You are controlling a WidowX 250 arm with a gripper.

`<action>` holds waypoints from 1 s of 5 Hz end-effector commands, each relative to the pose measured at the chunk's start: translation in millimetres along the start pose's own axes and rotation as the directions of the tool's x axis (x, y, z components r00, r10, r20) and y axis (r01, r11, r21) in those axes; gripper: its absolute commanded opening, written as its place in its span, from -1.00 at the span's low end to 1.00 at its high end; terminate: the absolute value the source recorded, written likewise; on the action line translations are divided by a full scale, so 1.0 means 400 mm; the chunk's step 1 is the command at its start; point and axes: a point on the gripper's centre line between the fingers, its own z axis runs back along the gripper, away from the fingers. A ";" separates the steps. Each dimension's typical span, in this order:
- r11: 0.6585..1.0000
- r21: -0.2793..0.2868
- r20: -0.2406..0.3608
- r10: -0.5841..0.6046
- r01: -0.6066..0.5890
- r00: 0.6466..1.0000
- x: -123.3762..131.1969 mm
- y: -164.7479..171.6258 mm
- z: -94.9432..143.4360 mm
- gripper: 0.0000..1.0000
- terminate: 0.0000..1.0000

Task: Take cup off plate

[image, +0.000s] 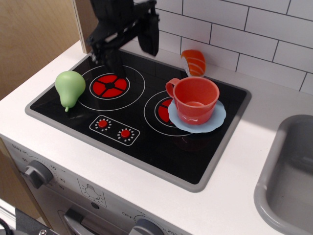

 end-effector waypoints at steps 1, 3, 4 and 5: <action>0.992 0.022 -0.032 0.121 -0.121 0.992 0.018 -0.080 -0.007 1.00 -1.00; 0.991 0.065 -0.104 0.125 -0.119 0.987 -0.018 -0.081 -0.052 1.00 -1.00; 0.992 0.049 -0.109 0.122 -0.117 0.987 -0.039 -0.078 -0.061 1.00 -1.00; 0.993 0.046 -0.109 0.111 -0.106 0.988 -0.050 -0.075 -0.066 1.00 -1.00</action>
